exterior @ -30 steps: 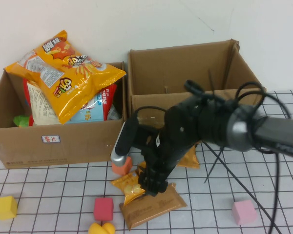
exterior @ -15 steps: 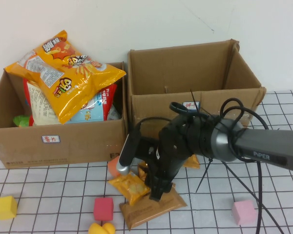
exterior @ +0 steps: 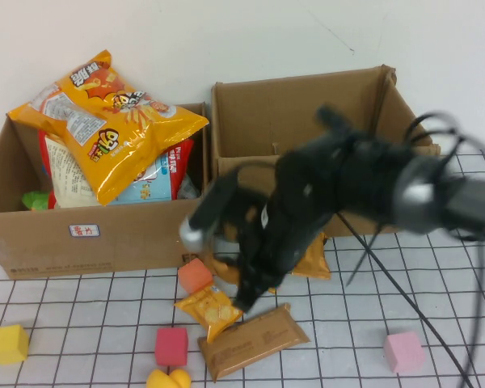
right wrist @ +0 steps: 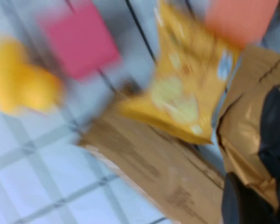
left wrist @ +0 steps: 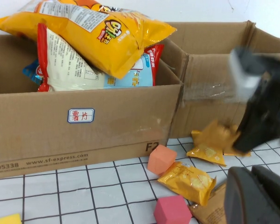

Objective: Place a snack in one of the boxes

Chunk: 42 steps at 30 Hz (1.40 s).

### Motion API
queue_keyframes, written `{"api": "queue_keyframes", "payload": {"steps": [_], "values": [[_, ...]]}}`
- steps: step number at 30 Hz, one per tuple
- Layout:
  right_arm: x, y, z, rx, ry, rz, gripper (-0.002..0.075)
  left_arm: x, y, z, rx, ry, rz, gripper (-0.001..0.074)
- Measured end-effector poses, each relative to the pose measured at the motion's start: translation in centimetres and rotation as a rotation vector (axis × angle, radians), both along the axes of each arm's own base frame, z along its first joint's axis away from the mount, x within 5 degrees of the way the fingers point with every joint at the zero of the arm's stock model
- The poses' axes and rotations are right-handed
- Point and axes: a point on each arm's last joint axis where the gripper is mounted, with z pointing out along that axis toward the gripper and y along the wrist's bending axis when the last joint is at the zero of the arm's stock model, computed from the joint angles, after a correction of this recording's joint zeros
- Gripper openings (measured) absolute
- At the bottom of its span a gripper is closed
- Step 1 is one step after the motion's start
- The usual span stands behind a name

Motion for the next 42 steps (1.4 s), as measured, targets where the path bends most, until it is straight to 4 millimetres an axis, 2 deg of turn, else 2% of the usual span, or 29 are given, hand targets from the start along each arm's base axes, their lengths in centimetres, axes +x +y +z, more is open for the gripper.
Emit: {"api": "queue_keyframes", "payload": {"steps": [6,9,12,16,19,21,23,25,28,31,34,36,39,40,42], "values": [[-2.5,-1.5,9.5,0.188,-0.127,0.001,0.0051,0.0,0.0,0.0,0.001,0.0,0.0,-0.0001],[-2.4,-2.7,12.5,0.232,-0.27,-0.01,0.005,0.0,0.0,0.0,0.002,-0.001,0.0,-0.0001],[-0.8,-4.1,13.8,0.251,-0.413,-0.081,0.0049,0.0,0.0,0.0,0.002,-0.001,0.0,-0.0001],[2.6,-5.9,13.6,0.298,-0.534,-0.224,0.0049,0.0,0.0,0.0,0.002,-0.001,0.0,-0.0001],[5.4,-7.2,12.4,0.352,-0.571,-0.322,0.0053,0.0,0.0,0.0,0.002,-0.001,0.0,-0.0001],[7.0,-8.2,11.4,0.367,-0.579,-0.375,0.0082,0.0,0.0,0.0,0.002,-0.001,0.0,-0.0001],[8.3,-9.0,10.0,0.361,-0.566,-0.415,0.0158,0.0,0.0,0.0,0.002,-0.001,0.0,-0.0001],[9.4,-9.9,8.5,0.35,-0.531,-0.463,0.0279,0.0,0.0,0.0,0.002,-0.001,0.0,-0.0001],[9.9,-10.6,7.2,0.332,-0.473,-0.517,0.0439,0.0,0.0,0.0,0.002,-0.001,0.0,-0.0001],[9.7,-11.0,7.4,0.329,-0.445,-0.546,0.0488,0.0,0.0,0.0,0.003,-0.001,0.0,-0.0001],[8.9,-11.3,9.3,0.372,-0.448,-0.563,0.0453,0.0,0.0,0.0,0.003,-0.001,0.0,-0.0001],[7.9,-11.7,11.6,0.427,-0.461,-0.579,0.0353,0.0,0.0,0.0,0.003,-0.001,0.0,-0.0001],[5.7,-12.5,15.9,0.519,-0.494,-0.592,0.0141,0.0,0.0,0.0,0.003,-0.001,0.0,-0.0001],[4.7,-13.0,17.5,0.551,-0.51,-0.594,0.0092,0.0,0.0,0.0,0.003,-0.001,0.0,-0.0001],[2.6,-13.9,20.3,0.588,-0.54,-0.587,0.0041,0.0,0.0,0.0,0.003,-0.001,0.0,-0.0001]]}}
